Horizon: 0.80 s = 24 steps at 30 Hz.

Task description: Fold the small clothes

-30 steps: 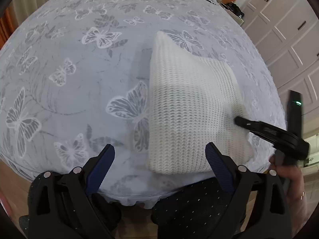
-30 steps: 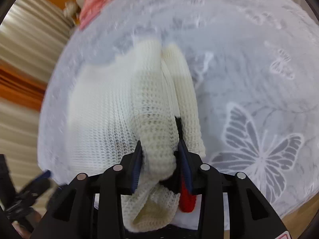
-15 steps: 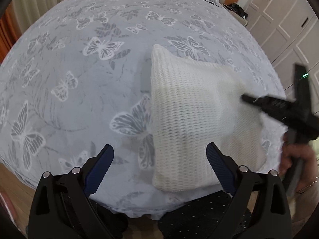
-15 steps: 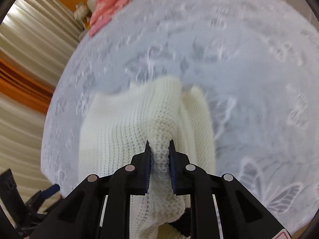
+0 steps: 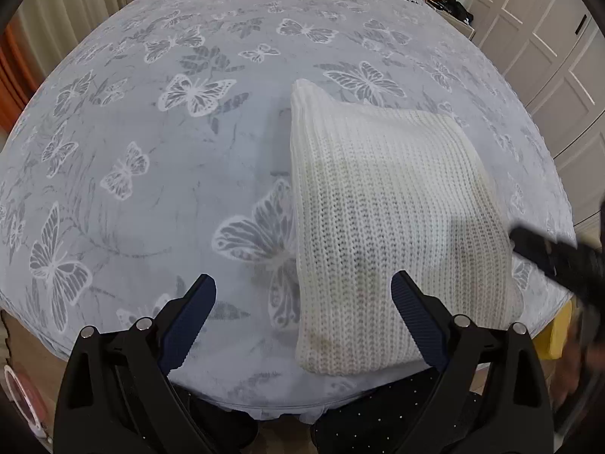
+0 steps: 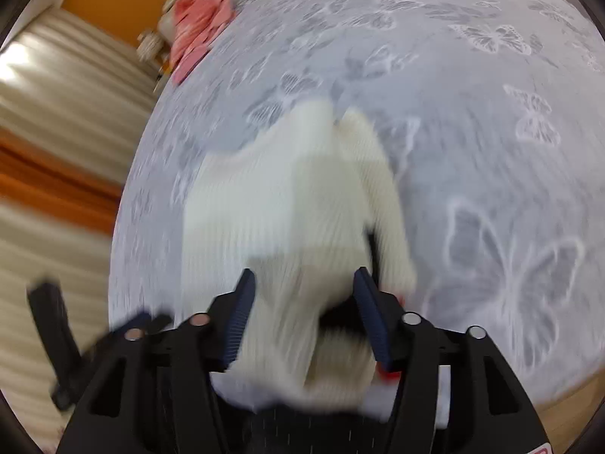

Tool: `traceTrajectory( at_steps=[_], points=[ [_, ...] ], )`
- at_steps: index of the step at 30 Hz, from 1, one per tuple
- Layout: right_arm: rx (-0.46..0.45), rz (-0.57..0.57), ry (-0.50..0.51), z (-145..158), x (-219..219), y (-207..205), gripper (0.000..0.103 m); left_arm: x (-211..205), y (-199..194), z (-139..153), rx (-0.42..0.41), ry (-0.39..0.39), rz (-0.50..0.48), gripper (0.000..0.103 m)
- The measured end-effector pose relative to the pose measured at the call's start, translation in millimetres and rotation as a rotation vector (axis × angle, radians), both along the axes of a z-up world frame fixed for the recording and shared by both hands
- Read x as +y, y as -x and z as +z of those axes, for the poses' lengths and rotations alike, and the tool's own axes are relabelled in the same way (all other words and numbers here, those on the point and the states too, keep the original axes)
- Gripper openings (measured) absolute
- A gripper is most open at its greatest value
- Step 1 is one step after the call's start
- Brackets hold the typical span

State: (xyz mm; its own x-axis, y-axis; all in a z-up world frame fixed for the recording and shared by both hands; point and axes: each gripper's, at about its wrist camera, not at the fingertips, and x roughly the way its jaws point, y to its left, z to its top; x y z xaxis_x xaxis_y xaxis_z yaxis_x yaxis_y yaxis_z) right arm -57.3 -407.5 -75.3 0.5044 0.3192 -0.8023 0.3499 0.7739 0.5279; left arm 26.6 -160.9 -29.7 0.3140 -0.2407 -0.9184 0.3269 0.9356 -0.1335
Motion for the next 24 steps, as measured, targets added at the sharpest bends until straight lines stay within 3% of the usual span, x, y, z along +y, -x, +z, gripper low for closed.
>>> traceTrajectory(
  at_steps=[2,4,7,10,13,15,16,19,21,24],
  points=[
    [0.032,0.045,0.014,-4.2,19.0,14.3,0.064,0.7,3.6,1.1,-0.004,-0.006,0.001,0.092],
    [0.057,0.058,0.036,-13.3,32.4,20.8,0.064,0.9,7.0,1.3,-0.003,-0.01,0.0,0.092],
    [0.116,0.043,0.063,-27.1,31.0,25.7,0.013,2.4,14.1,1.6,0.006,-0.023,-0.008,0.092],
    [0.092,-0.036,0.03,-23.9,4.8,36.5,0.012,7.6,20.8,5.5,-0.007,-0.027,-0.017,0.093],
    [0.168,-0.008,0.016,-50.3,-5.1,35.2,0.013,13.3,23.4,1.3,-0.005,-0.033,-0.01,0.094],
    [0.155,0.002,-0.007,-46.5,-5.4,33.8,0.019,15.4,21.1,-4.3,0.029,-0.027,0.006,0.094],
    [0.131,0.001,-0.004,-38.6,-5.5,33.0,0.027,17.3,19.5,-5.4,0.046,-0.004,0.015,0.094],
    [0.064,-0.045,0.043,-9.8,-9.2,29.9,0.07,20.0,13.6,-6.5,0.081,0.059,0.039,0.094],
    [0.004,-0.063,0.073,6.9,-15.9,20.7,0.076,17.1,6.4,-9.6,0.112,0.09,0.049,0.094],
    [0.002,-0.083,0.09,10.5,-27.9,-2.7,0.084,9.1,-7.6,-12.5,0.132,0.116,0.064,0.094]
  ],
)
